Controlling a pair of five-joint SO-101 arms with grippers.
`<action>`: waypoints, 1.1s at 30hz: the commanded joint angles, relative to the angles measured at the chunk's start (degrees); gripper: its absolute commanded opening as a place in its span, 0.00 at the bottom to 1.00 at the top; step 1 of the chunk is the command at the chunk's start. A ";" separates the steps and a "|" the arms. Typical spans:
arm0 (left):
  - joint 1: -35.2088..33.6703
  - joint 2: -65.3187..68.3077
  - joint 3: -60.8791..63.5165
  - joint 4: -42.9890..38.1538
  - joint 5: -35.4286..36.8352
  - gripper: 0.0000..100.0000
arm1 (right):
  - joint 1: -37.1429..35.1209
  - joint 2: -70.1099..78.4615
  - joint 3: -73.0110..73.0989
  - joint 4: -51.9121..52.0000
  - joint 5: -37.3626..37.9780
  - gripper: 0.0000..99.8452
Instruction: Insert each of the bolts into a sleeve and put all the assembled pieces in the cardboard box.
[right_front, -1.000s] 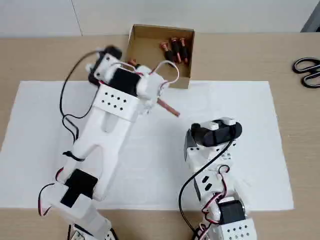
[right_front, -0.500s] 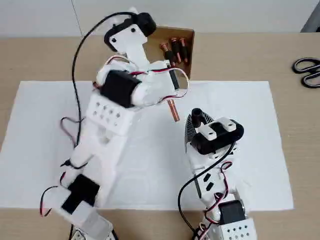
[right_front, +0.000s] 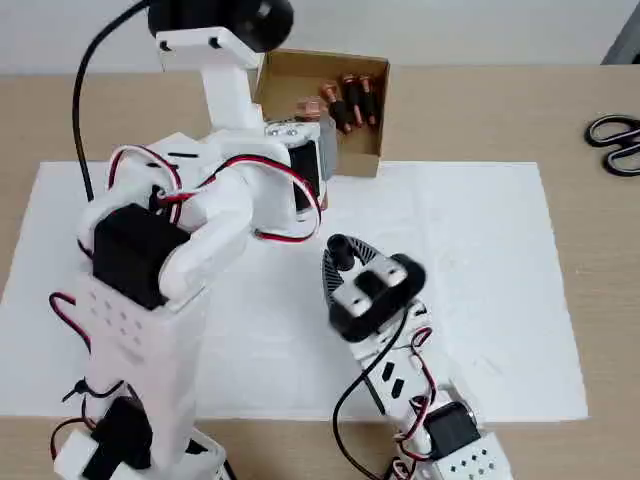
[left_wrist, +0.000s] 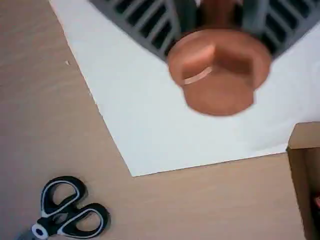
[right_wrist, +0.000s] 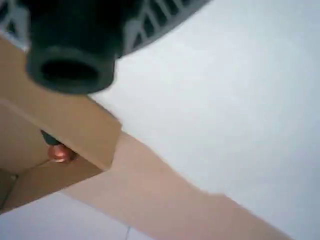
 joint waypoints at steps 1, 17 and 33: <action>2.55 -4.57 -2.24 0.79 -2.02 0.01 | -0.22 -2.33 -0.18 -3.65 2.73 0.00; 4.22 -29.80 16.04 -1.67 -7.47 0.01 | 2.24 -3.91 -4.75 -7.34 -7.65 0.00; 3.16 -60.04 88.31 -73.23 -7.38 0.01 | 6.02 -3.91 -5.10 -5.49 -15.12 0.00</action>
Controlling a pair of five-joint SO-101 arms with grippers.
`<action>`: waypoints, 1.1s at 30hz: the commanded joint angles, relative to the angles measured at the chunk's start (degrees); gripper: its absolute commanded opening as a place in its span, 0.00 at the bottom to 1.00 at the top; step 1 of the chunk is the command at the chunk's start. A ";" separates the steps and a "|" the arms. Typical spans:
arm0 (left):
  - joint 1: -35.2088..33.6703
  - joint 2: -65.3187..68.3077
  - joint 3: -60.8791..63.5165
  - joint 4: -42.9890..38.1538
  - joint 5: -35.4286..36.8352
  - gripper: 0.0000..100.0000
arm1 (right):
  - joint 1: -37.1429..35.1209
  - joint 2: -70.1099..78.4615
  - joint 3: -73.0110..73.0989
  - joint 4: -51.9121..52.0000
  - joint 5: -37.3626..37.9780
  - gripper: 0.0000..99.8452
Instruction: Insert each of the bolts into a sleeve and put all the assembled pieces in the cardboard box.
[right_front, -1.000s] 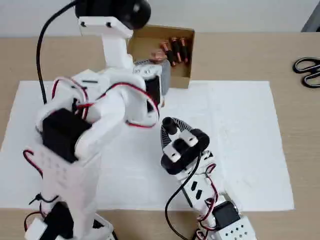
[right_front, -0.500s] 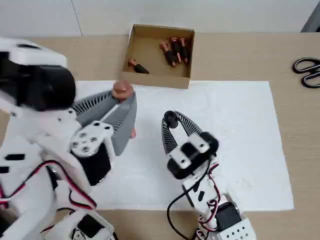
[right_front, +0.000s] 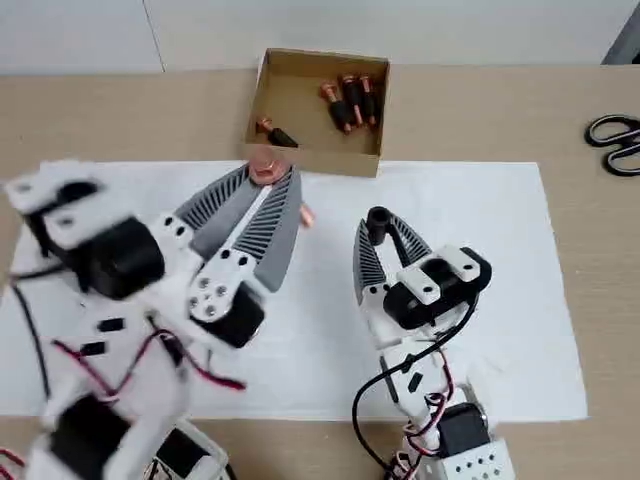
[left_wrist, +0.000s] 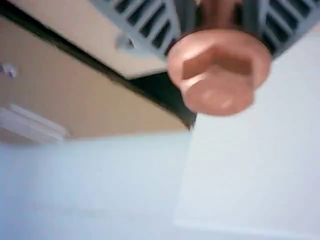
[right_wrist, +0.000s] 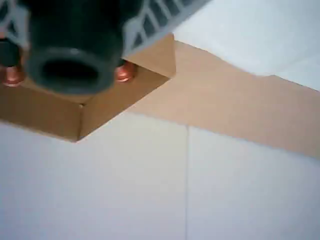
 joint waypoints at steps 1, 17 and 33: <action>0.18 -1.23 9.01 -13.80 -0.09 0.01 | -1.80 -1.19 -3.52 -0.75 0.44 0.00; 2.20 15.91 -6.55 0.79 -0.18 0.01 | -7.96 -1.10 -3.16 -7.25 13.27 0.00; 3.87 16.88 -1.71 -1.23 -0.09 0.01 | -4.35 -1.10 -3.34 -7.25 12.84 0.00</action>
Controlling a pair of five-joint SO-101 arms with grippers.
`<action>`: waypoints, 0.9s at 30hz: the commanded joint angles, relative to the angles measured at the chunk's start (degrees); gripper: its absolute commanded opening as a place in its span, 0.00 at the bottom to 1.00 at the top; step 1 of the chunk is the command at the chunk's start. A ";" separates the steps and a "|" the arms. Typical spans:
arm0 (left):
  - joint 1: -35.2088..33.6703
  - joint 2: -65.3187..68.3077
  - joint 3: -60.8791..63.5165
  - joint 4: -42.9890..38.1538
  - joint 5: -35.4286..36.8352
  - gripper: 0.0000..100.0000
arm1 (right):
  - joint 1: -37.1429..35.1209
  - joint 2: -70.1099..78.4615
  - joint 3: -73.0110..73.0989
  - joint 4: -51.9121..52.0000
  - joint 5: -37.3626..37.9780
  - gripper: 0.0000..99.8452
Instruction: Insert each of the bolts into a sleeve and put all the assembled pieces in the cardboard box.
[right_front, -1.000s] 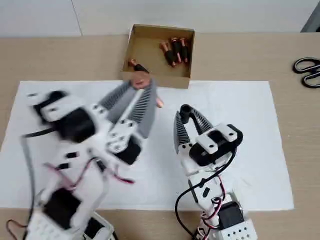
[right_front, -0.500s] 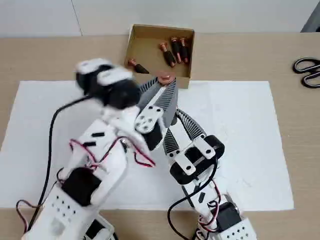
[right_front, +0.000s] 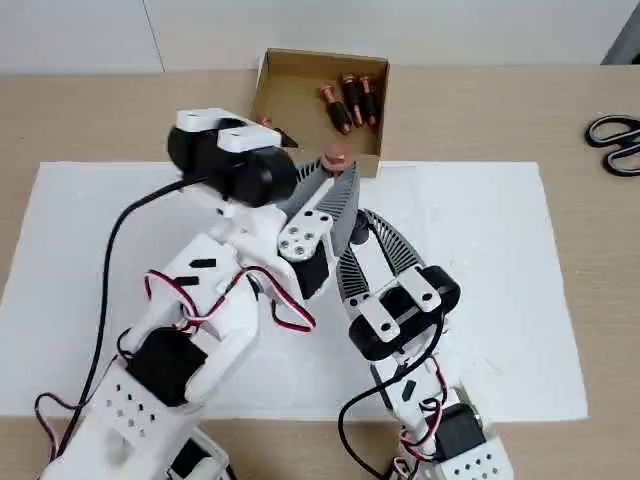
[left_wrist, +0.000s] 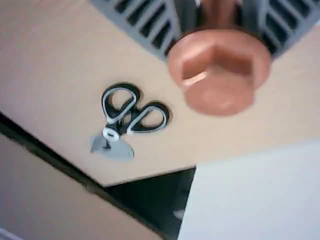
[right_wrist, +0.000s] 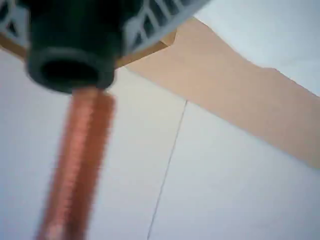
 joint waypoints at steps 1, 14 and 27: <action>1.85 -0.18 1.19 -4.66 -0.18 0.01 | 0.22 -1.10 -3.34 -1.54 -0.09 0.00; 0.97 -0.26 7.08 -13.45 -6.24 0.01 | 0.22 -1.19 -3.52 -1.54 -0.09 0.00; -0.09 -7.30 13.67 -13.89 -6.51 0.01 | 0.31 -1.19 -3.25 -1.45 0.00 0.00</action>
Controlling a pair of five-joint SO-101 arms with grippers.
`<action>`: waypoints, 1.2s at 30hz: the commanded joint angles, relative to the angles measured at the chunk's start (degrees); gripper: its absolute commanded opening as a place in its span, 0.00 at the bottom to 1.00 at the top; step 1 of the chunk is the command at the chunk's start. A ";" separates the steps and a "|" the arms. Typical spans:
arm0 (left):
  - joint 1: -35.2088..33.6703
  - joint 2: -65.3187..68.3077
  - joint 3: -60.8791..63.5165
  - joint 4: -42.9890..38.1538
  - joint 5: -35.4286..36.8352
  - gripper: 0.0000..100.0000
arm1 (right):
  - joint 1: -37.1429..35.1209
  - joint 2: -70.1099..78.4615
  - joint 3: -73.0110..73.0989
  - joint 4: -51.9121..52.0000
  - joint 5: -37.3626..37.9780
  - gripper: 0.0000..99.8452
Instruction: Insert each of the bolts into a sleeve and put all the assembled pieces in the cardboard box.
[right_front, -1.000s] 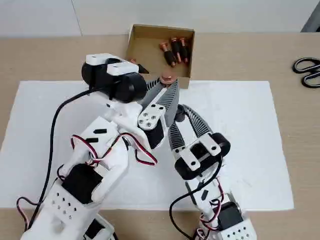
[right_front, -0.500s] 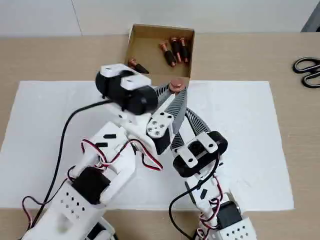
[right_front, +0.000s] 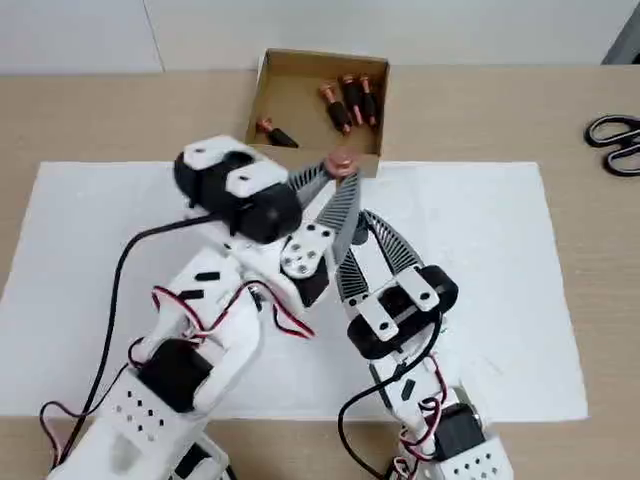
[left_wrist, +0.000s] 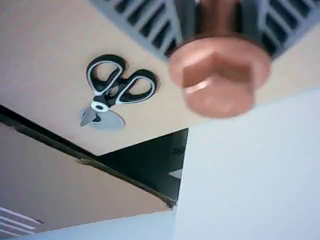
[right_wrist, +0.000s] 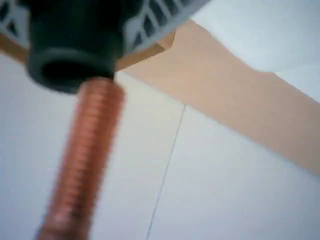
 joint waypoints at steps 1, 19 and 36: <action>0.18 -2.73 3.30 -1.41 -0.35 0.01 | 0.40 -1.27 -3.34 -1.45 -0.18 0.00; -0.09 -7.03 -2.51 -1.05 -3.16 0.01 | 0.40 -1.19 -3.08 -1.01 -0.18 0.00; 0.00 -7.30 1.71 -8.79 -2.90 0.01 | 0.40 -1.19 -3.08 -1.01 -0.18 0.00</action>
